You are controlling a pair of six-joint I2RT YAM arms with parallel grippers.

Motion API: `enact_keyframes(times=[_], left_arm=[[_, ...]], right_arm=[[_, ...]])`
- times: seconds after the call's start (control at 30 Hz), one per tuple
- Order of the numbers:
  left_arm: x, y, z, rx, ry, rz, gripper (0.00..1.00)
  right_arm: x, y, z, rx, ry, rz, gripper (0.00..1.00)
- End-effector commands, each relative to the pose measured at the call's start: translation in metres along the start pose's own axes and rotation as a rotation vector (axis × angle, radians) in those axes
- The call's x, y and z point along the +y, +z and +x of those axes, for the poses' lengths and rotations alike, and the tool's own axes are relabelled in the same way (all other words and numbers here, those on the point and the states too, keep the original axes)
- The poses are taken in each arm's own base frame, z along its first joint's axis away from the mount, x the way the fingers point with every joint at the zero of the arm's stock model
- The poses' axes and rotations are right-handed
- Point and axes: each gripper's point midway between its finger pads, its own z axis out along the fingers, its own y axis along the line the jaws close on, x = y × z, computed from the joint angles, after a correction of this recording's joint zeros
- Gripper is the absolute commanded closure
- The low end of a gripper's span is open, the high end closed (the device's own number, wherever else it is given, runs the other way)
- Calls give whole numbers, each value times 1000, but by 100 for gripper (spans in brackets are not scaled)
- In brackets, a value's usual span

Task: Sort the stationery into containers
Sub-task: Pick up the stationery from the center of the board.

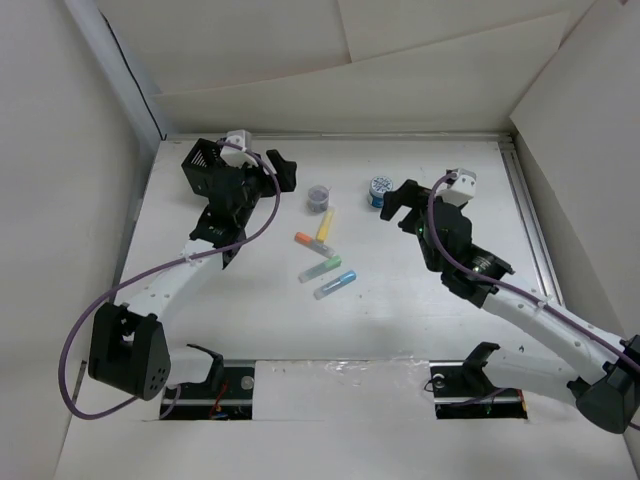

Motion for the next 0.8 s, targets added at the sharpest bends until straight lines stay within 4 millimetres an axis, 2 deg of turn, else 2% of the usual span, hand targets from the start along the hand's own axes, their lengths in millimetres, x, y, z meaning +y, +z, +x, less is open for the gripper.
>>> enact_keyframes(times=[0.0,0.07,0.17,0.2,0.23,0.33,0.37,0.4,0.43,0.47,0.5,0.53,0.57,0.6,0.63,0.67,0.7,0.73,0.77], left_arm=[[-19,3,-19,-53,-46,70,1],[-18,5,-9,-14,-54,65,1],[-40,1,0,-26,18,72,1],[-57,-3,9,-15,88,109,1],[-69,-3,-2,-34,106,129,1],[-80,3,2,-3,96,126,1],[-83,3,-3,-11,76,130,1],[-85,6,0,-7,65,140,1],[-95,4,-3,-14,61,192,1],[-99,6,3,-28,57,227,1],[-106,5,-1,-40,54,263,1],[-107,11,15,-2,61,284,1],[-110,16,18,6,62,293,1],[-116,22,15,19,64,301,1],[-116,28,20,51,55,289,1],[-112,44,43,120,54,262,1],[-116,52,40,142,57,253,1],[-118,57,47,161,58,268,1],[-121,63,65,200,60,298,1]], right_arm=[[-11,2,-9,-45,8,64,0],[-13,6,-8,-42,3,76,0],[-12,11,-3,-30,-9,84,0],[-13,11,-2,-25,-15,88,0],[-10,14,1,-16,-19,84,0],[-9,16,6,-1,-26,80,0],[-7,17,5,-1,-26,80,0],[-9,17,7,4,-32,84,4],[-8,15,3,-3,-24,79,15],[-8,13,0,-9,-18,75,33],[-9,10,-3,-15,-13,71,75],[-13,8,-8,-37,-7,91,92],[-18,8,-15,-56,0,108,100],[-22,4,-16,-60,-1,116,100],[-24,4,-14,-52,0,122,100],[-28,2,-22,-74,12,134,96],[-32,1,-25,-78,21,144,87],[-31,-3,-31,-90,34,136,68],[-34,-4,-35,-100,41,140,55]])
